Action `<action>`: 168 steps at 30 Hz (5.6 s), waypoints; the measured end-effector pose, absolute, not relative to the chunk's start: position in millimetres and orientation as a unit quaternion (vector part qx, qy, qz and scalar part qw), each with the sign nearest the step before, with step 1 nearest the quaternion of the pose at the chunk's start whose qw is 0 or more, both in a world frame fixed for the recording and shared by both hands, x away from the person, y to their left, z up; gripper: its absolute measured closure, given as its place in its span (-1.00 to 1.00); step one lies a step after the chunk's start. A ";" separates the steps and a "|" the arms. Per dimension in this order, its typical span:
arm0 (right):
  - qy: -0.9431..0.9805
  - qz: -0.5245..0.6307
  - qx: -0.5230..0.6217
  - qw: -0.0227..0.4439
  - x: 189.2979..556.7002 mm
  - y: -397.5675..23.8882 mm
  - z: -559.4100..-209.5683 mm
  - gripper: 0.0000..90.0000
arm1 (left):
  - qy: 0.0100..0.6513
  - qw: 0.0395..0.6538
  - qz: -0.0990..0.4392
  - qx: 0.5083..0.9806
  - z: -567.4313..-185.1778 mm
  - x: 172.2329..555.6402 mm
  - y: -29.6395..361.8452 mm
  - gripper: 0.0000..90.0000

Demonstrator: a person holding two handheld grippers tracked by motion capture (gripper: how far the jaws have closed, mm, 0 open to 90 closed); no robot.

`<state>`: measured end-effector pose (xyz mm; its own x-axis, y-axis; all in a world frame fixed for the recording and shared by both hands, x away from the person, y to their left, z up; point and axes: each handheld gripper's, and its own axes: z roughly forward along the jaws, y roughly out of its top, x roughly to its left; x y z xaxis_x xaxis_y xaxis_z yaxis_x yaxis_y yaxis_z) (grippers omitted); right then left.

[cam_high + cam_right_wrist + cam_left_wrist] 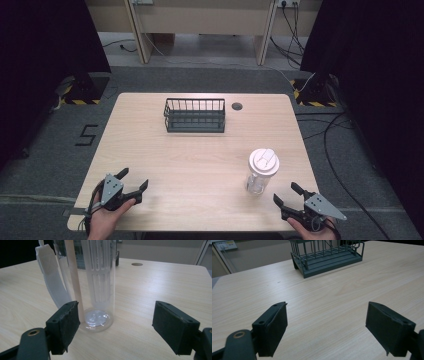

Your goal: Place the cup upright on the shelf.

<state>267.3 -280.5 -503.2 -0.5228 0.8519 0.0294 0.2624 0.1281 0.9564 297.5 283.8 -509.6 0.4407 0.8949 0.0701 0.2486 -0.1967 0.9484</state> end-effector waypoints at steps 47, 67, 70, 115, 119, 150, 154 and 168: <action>0.720 0.539 0.351 0.260 313.9 -228.2 -481.7 -0.63 | 0.403 0.496 0.316 0.701 -510.8 297.8 277.1 -0.62; 0.714 0.558 0.346 0.241 334.1 -222.5 -488.8 -0.65 | 0.399 0.497 0.314 0.704 -510.8 297.4 276.0 -0.62; 0.712 0.561 0.344 0.245 334.9 -221.1 -490.0 -0.66 | 0.398 0.498 0.313 0.704 -510.8 297.3 275.9 -0.62; 0.713 0.552 0.338 0.269 365.0 -195.8 -458.2 -0.61 | 0.397 0.497 0.310 0.706 -510.6 296.9 273.5 -0.61; 0.712 0.553 0.337 0.270 368.5 -192.3 -456.0 -0.61 | 0.396 0.498 0.310 0.706 -510.6 296.9 273.4 -0.61; 0.715 0.553 0.329 0.272 399.9 -162.1 -438.8 -0.61 | 0.395 0.502 0.306 0.706 -510.5 296.9 272.6 -0.61; 0.714 0.554 0.329 0.274 403.7 -159.0 -436.2 -0.61 | 0.394 0.502 0.306 0.706 -510.4 297.0 272.5 -0.61; 0.712 0.555 0.331 0.274 415.9 -144.2 -431.4 -0.61 | 0.393 0.504 0.305 0.706 -510.3 296.9 272.0 -0.61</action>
<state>415.9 -144.2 -431.4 -0.6308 0.7757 -0.0221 0.1678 0.1642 0.9720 296.9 272.0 -510.3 0.5040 0.8630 0.0344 0.2475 -0.1825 0.9515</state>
